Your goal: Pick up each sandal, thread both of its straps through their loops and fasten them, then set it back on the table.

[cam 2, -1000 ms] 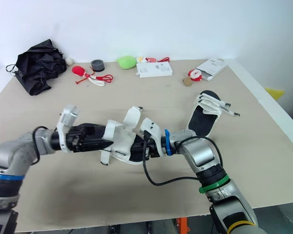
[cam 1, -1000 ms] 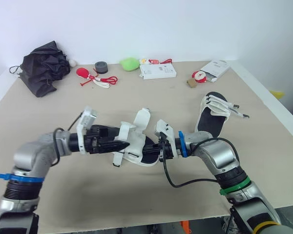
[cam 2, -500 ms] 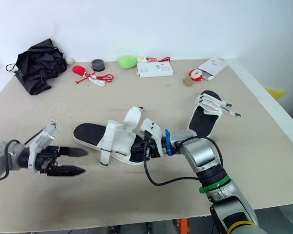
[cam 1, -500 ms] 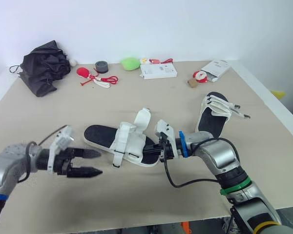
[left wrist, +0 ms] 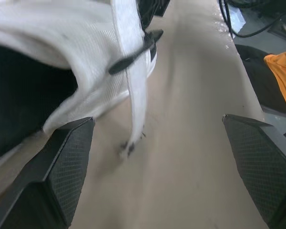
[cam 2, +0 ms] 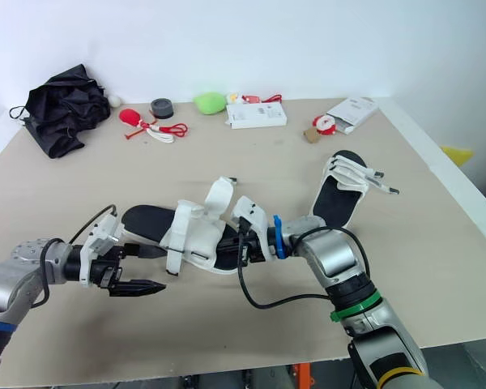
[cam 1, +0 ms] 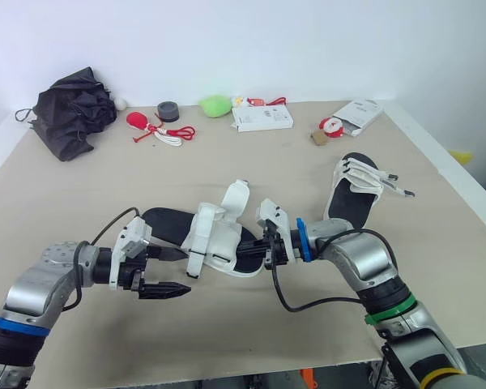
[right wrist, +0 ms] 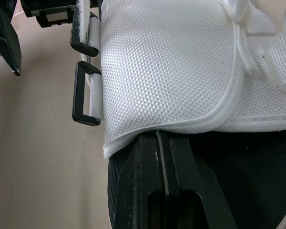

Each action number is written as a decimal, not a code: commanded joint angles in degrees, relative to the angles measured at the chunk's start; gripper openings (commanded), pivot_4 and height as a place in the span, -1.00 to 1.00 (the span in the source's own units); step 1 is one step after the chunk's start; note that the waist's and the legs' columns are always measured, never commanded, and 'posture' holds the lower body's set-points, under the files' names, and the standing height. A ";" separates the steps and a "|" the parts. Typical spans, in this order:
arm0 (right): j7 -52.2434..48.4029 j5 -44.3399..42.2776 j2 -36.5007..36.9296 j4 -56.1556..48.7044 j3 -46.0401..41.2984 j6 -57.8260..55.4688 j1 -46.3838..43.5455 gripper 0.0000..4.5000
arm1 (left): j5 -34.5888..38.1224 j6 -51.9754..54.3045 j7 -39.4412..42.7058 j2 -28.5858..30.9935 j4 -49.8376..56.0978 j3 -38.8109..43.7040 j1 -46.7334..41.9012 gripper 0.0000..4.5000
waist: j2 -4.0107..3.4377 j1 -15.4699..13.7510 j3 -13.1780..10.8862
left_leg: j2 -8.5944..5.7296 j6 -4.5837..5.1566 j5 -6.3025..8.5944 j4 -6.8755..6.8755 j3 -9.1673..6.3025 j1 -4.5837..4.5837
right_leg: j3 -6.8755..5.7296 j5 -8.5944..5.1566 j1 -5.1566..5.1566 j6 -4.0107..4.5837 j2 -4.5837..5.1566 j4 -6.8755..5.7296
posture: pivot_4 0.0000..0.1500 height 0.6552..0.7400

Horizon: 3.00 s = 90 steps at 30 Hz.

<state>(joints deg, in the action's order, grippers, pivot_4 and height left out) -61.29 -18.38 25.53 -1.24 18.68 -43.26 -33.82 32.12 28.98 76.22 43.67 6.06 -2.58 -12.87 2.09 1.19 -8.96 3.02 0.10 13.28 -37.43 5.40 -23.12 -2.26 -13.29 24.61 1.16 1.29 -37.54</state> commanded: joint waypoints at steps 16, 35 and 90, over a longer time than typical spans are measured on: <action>0.31 -0.09 0.12 -0.80 1.11 -1.26 0.74 -1.00 | -2.47 -3.80 1.01 -1.95 -3.67 -1.81 1.68 -0.98 | 0.00 0.01 0.00 | 0.01 0.01 0.00 0.00 0.00 0.00 | -0.01 0.00 0.01 -0.01 0.00 0.00 | 1.00 1.00; -0.56 0.04 0.56 -0.08 1.52 -1.11 0.14 -1.00 | 24.38 28.54 -0.14 8.33 19.04 2.60 -3.45 -0.98 | 0.00 -0.02 -0.01 | 0.02 0.01 0.00 -0.03 -0.03 -0.04 | 0.00 -0.02 0.05 -0.02 -0.05 -0.04 | 1.00 1.00; 2.07 -1.39 1.00 -3.20 0.94 -3.06 2.34 -1.00 | 7.98 36.15 -12.55 -21.85 -48.85 2.94 -40.48 0.04 | 0.11 -0.10 0.03 | -0.38 -0.03 -0.13 -0.28 -0.21 0.06 | -0.10 -0.02 -0.18 -0.23 0.13 -0.40 | 1.00 1.00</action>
<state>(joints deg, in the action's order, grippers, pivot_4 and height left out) -58.88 -19.51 26.27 -3.88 18.22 -45.34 -32.34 40.34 64.26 64.31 22.60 -41.82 -1.32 -52.21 2.20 1.08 -8.93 2.64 0.07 13.15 -37.70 5.19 -23.06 -2.36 -13.32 24.43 0.92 1.41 -37.94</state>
